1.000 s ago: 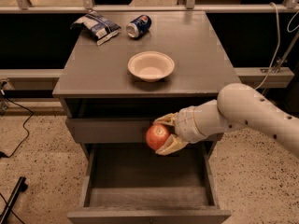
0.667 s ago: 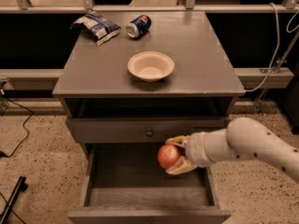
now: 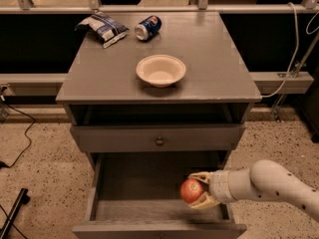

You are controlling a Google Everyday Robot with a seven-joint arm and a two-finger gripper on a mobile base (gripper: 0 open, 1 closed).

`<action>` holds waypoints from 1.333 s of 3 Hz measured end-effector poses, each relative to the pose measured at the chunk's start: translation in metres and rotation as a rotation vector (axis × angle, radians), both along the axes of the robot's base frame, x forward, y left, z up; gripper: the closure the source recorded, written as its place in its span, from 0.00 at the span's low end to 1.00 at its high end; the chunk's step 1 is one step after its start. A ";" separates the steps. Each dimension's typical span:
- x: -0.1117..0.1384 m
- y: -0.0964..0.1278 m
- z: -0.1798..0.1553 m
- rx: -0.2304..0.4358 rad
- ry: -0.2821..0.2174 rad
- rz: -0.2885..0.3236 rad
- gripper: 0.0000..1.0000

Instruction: Place apple into middle drawer

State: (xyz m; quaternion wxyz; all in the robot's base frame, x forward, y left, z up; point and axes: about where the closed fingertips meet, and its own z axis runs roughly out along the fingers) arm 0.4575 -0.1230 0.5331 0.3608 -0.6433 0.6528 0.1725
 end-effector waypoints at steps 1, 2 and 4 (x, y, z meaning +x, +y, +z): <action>0.015 -0.005 -0.040 0.017 0.017 0.000 1.00; 0.041 0.001 -0.070 0.029 0.030 0.022 1.00; 0.071 0.015 -0.113 0.009 0.074 0.043 0.61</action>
Offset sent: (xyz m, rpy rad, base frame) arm 0.0799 0.0072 -0.1059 0.0424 0.0374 0.0472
